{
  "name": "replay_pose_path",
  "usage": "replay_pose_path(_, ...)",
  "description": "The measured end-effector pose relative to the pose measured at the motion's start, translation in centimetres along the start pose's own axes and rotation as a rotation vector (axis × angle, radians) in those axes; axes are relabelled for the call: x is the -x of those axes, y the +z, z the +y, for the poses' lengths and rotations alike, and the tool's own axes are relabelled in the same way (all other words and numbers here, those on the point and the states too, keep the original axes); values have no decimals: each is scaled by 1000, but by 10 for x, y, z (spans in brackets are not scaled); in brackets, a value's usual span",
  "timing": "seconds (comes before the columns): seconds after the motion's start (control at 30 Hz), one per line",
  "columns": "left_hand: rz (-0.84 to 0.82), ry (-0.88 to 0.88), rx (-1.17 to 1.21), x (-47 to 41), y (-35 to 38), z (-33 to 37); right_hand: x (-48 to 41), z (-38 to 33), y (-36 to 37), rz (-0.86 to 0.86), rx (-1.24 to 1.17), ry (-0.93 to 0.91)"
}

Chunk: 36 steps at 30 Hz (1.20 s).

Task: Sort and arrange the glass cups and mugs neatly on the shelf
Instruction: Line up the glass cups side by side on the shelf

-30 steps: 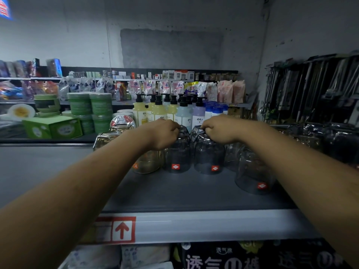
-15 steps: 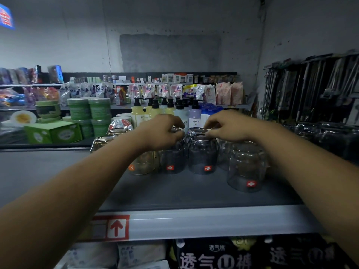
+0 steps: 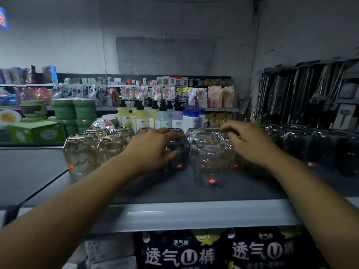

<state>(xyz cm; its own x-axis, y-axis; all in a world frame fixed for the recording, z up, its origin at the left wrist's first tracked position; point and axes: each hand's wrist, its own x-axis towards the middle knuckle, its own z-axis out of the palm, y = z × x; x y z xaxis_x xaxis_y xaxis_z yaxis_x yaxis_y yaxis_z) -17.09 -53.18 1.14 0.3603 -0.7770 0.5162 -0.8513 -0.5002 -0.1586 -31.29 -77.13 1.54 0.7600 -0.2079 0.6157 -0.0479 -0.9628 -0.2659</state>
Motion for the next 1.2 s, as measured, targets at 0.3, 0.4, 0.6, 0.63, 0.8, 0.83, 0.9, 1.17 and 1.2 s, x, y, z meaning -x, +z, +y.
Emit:
replay_pose_path(0.3,107,33,238,-17,-3,47,28,27,22,162,-38,49)
replay_pose_path(0.4,-42,68,217,-32,-5,51,32,27,22,129,-23,37)
replay_pose_path(0.6,-126,65,90,-39,2,47,33,24,23,119,-18,39)
replay_pose_path(0.63,-124,67,75,-38,1,48,33,23,23,118,-8,31)
replay_pose_path(0.8,-122,61,34,-38,3,47,34,22,24,85,73,-54)
replay_pose_path(0.83,-129,67,32,-37,3,46,35,22,24,87,78,-86)
replay_pose_path(0.9,-128,64,54,-32,4,41,34,22,22,111,64,-132)
replay_pose_path(1.17,92,-175,-54,3,26,10,-3,5,9,-2,-146,-98)
replay_pose_path(1.2,102,-181,-54,5,28,9,-9,3,7,-70,-127,-80)
